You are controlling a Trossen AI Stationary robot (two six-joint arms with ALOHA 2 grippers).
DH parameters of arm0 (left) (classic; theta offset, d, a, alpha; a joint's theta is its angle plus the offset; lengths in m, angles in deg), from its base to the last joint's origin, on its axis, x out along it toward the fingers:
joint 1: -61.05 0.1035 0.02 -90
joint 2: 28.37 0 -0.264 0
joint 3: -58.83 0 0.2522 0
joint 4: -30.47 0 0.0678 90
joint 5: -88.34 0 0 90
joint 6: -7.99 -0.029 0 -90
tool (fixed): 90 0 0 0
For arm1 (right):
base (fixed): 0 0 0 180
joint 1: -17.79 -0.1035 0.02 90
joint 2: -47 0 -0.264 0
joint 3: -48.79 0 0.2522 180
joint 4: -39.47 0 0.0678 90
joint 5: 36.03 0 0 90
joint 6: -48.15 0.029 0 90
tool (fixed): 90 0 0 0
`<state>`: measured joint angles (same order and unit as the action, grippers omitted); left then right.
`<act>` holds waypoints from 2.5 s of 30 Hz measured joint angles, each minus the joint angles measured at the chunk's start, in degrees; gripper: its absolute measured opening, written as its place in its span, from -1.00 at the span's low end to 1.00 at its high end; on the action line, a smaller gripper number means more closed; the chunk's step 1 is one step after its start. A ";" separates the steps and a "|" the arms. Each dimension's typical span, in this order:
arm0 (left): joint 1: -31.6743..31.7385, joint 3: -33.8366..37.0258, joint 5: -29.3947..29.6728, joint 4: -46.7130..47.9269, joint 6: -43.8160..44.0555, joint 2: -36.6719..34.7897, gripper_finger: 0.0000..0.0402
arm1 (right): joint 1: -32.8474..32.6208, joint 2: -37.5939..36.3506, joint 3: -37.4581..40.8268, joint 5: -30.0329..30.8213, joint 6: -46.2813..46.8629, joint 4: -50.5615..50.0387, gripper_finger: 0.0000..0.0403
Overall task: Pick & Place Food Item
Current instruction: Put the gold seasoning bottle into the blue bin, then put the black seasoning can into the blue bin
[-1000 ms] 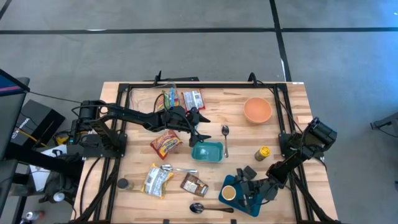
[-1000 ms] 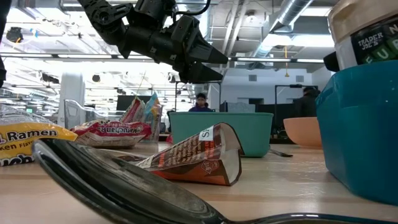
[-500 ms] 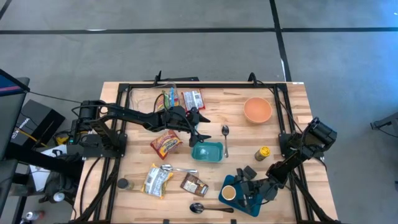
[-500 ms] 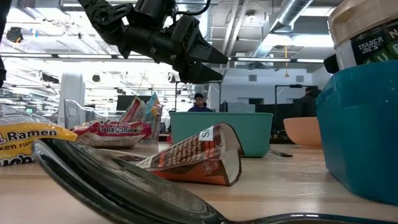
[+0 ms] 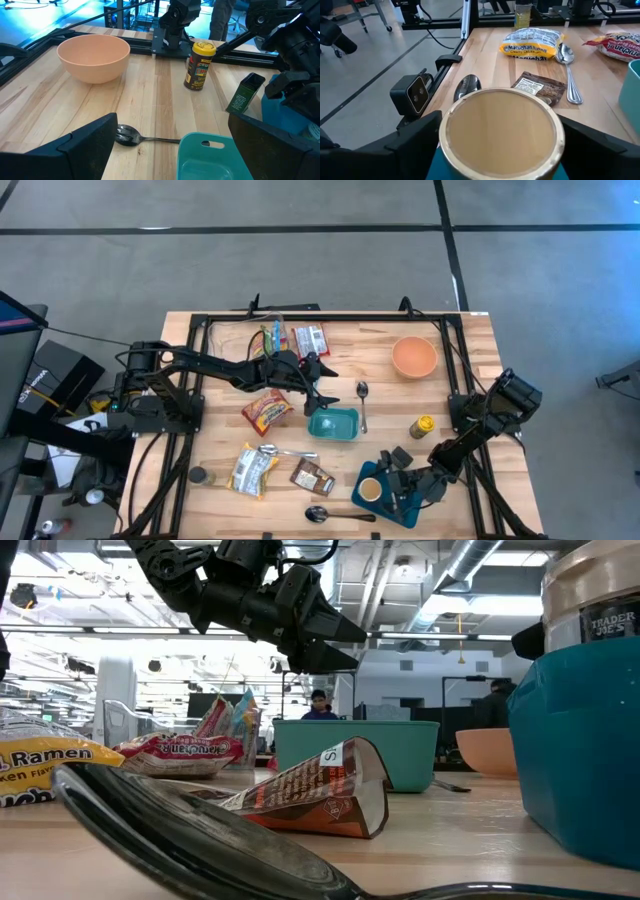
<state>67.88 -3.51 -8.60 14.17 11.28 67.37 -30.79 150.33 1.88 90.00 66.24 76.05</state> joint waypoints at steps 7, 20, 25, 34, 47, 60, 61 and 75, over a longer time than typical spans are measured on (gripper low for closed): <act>-0.02 0.00 0.01 -0.01 0.00 0.00 0.86 | 0.00 0.00 0.00 0.03 -0.02 -0.08 0.74; -0.02 0.00 0.02 -0.01 0.00 0.00 0.86 | -0.15 0.00 0.00 1.95 -0.11 -0.65 0.74; -0.02 0.00 0.02 0.00 0.00 0.00 0.86 | -0.46 -2.76 0.07 1.97 -0.07 -3.76 0.74; -0.02 0.00 0.02 -0.02 0.00 0.00 0.86 | -2.21 -10.37 0.07 3.32 -0.02 -14.12 0.74; 0.00 0.00 0.00 0.00 0.00 0.00 0.86 | -6.57 -19.26 0.07 9.47 0.21 -23.95 0.74; -0.01 0.00 0.00 0.00 0.00 0.00 0.86 | -7.34 -27.74 0.07 10.56 5.51 -34.70 0.74; -0.01 0.00 0.01 0.00 0.00 0.00 0.86 | -7.34 -28.47 0.07 10.56 5.55 -35.27 0.74; -0.01 0.00 0.00 0.00 0.00 0.00 0.86 | -6.92 -35.15 0.04 10.56 12.58 -44.03 0.74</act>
<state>67.88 -3.51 -8.60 14.17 11.28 67.37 -37.71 115.18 1.92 100.56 78.82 32.02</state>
